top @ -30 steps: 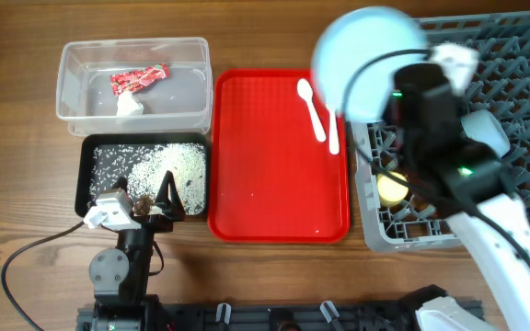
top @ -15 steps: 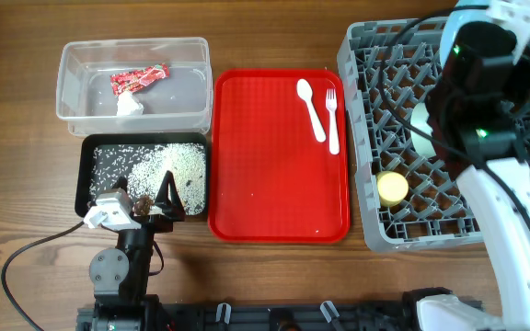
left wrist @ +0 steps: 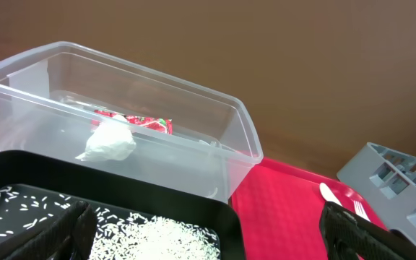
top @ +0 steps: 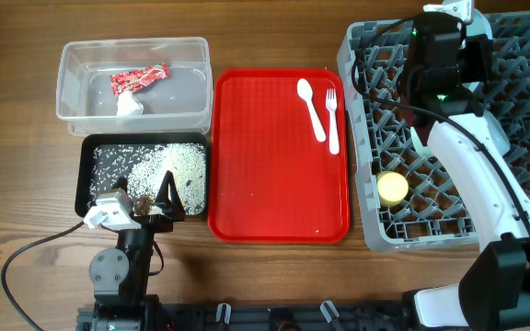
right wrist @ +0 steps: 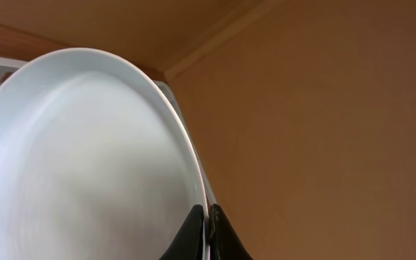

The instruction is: Sort waste into correct bins and load items into the dishwasher rack

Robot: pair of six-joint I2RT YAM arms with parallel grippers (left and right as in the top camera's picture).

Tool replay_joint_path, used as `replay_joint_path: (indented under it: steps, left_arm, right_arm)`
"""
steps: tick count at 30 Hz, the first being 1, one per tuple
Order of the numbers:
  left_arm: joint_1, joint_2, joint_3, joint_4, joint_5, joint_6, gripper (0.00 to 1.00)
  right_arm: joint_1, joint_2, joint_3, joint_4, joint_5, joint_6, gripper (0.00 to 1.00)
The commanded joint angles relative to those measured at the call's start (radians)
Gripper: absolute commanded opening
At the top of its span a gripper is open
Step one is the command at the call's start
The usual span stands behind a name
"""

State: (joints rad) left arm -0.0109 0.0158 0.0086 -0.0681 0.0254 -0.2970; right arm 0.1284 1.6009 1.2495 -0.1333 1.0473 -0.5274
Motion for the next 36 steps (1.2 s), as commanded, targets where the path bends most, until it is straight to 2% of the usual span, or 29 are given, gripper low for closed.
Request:
replay_joint_path:
  steps: [1, 7, 9, 11, 23, 25, 28, 29, 32, 36]
  left_arm:
    - [0.007, -0.002, -0.003, -0.008, 0.008, 0.002, 1.0]
    - [0.007, -0.002, -0.003, -0.008, 0.008, 0.002, 1.0]
    - [0.007, -0.002, -0.003, -0.008, 0.008, 0.002, 1.0]
    - [0.007, -0.002, -0.003, -0.008, 0.008, 0.002, 1.0]
    - [0.007, -0.002, -0.003, -0.008, 0.008, 0.002, 1.0]
    - [0.007, -0.002, -0.003, -0.008, 0.008, 0.002, 1.0]
    - [0.007, -0.002, -0.003, -0.008, 0.008, 0.002, 1.0]
    - [0.007, -0.002, -0.003, -0.008, 0.008, 0.002, 1.0]
    - [0.007, -0.002, -0.003, -0.008, 0.008, 0.002, 1.0]
    - [0.007, -0.002, -0.003, -0.008, 0.008, 0.002, 1.0]
  right_arm:
    - [0.02, -0.008, 0.0, 0.001, -0.006, 0.068, 0.04]
    - [0.061, -0.067, 0.0, -0.011, -0.099, 0.077, 0.04]
    - [0.073, -0.076, 0.0, -0.034, -0.107, 0.032, 0.04]
    - [0.074, -0.069, 0.0, -0.083, -0.107, -0.005, 0.04]
    - [0.075, -0.037, 0.0, -0.171, -0.198, 0.003, 0.04]
    - [0.075, -0.036, 0.0, -0.171, -0.2, 0.004, 0.13]
    - [0.078, -0.037, 0.0, -0.171, -0.199, 0.007, 0.41]
    - [0.083, -0.037, 0.0, -0.171, -0.193, 0.007, 0.46]
    - [0.104, -0.038, 0.0, -0.155, -0.156, 0.007, 0.51]
    - [0.139, -0.048, 0.0, -0.112, -0.1, 0.004, 0.51]
